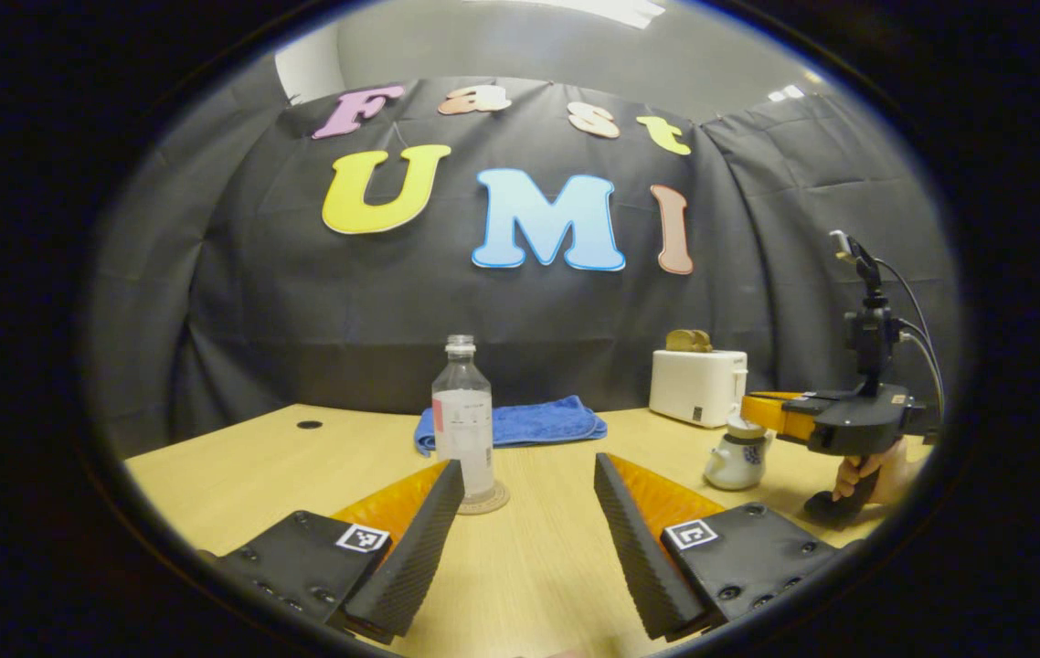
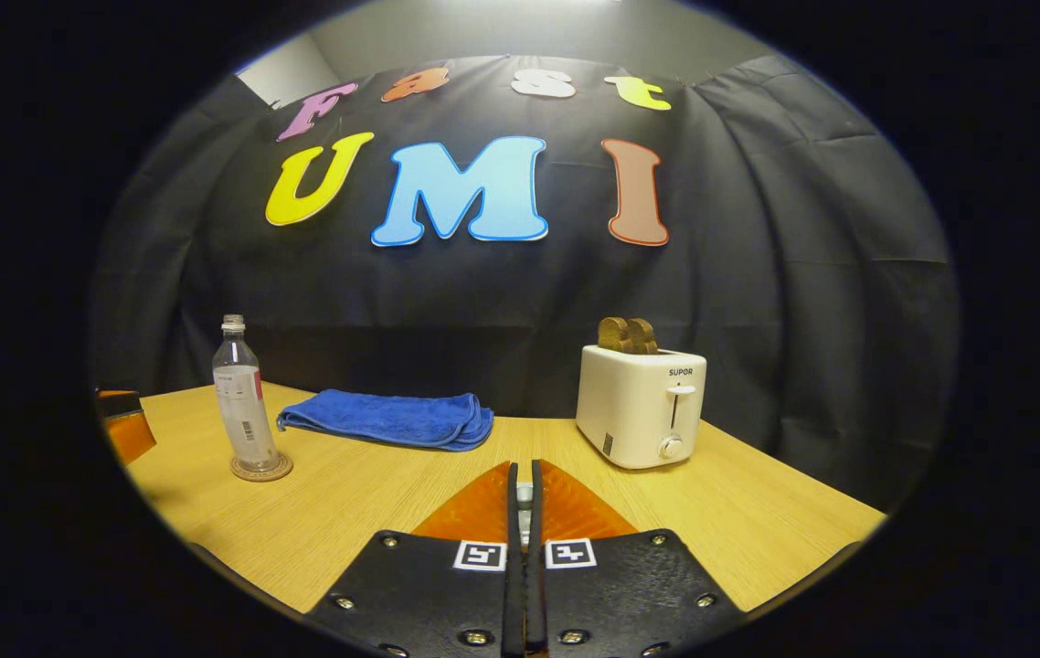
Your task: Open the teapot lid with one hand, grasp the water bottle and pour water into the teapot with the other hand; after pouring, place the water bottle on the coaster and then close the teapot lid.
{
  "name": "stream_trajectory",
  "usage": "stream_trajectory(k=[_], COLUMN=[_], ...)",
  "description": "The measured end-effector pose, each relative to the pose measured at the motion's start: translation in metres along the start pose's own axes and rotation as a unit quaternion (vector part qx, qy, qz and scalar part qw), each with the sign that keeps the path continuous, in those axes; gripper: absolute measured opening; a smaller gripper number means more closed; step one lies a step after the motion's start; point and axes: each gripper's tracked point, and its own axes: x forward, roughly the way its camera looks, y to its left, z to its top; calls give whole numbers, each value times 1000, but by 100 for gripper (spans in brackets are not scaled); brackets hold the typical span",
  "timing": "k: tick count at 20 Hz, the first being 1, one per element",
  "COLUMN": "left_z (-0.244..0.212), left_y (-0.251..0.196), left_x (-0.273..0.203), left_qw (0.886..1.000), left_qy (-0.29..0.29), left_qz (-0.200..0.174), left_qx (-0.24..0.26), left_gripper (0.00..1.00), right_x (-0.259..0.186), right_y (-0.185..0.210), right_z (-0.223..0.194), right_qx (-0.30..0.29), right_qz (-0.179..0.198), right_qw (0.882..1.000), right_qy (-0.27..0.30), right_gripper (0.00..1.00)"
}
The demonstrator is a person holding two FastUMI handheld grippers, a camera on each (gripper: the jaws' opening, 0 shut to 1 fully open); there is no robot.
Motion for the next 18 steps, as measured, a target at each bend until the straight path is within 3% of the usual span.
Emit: stream_trajectory(k=[10, 18], left_z=[8, 7], left_y=[-4, 2], left_x=[-5, -10], left_qw=[1000, 1000], left_qy=[-8, -4], left_qz=[0, 9], left_qx=[6, -2], left_gripper=[99, 99], right_x=[3, -6], right_y=[-1, -8], right_z=[-16, 0], right_qx=[7, -1], right_qz=[-8, -27], right_qw=[1000, 1000], right_qy=[28, 8], right_gripper=[1, 20])
